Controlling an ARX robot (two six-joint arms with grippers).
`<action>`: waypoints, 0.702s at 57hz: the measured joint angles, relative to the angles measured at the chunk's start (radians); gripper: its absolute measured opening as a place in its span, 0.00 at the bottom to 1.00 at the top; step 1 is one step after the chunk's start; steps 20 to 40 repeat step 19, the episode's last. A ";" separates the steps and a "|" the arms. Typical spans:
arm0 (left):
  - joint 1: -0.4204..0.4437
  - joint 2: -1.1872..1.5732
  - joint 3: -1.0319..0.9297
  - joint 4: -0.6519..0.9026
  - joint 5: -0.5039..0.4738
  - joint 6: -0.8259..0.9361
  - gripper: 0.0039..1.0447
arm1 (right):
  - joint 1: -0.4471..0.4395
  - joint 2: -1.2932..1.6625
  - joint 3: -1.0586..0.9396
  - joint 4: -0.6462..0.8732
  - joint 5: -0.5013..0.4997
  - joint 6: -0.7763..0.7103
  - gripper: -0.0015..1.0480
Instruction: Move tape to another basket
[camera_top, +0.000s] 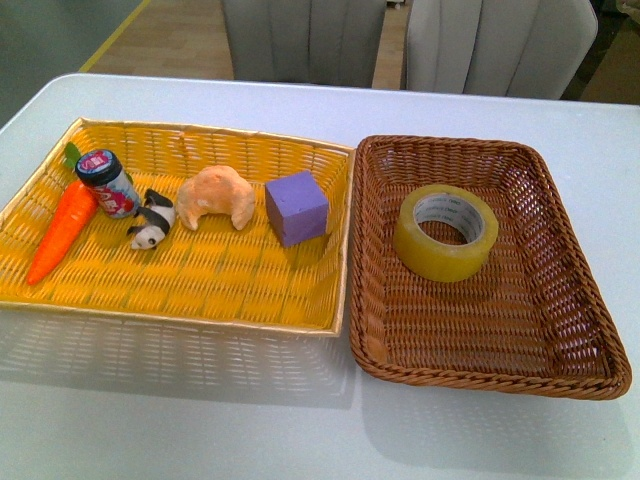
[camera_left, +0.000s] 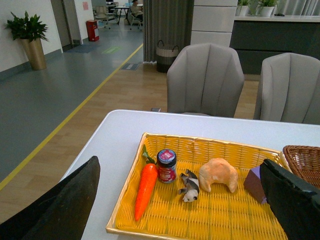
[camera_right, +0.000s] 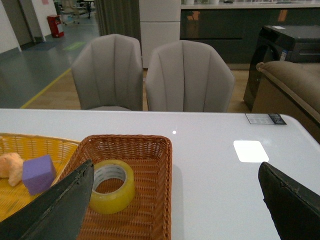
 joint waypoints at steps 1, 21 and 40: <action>0.000 0.000 0.000 0.000 0.000 0.000 0.92 | 0.000 0.000 0.000 0.000 0.000 0.000 0.91; 0.000 0.000 0.000 0.000 0.000 0.000 0.92 | 0.000 0.000 0.000 0.000 0.000 0.000 0.91; 0.000 0.000 0.000 0.000 0.000 0.000 0.92 | 0.000 0.000 0.000 0.000 0.000 0.000 0.91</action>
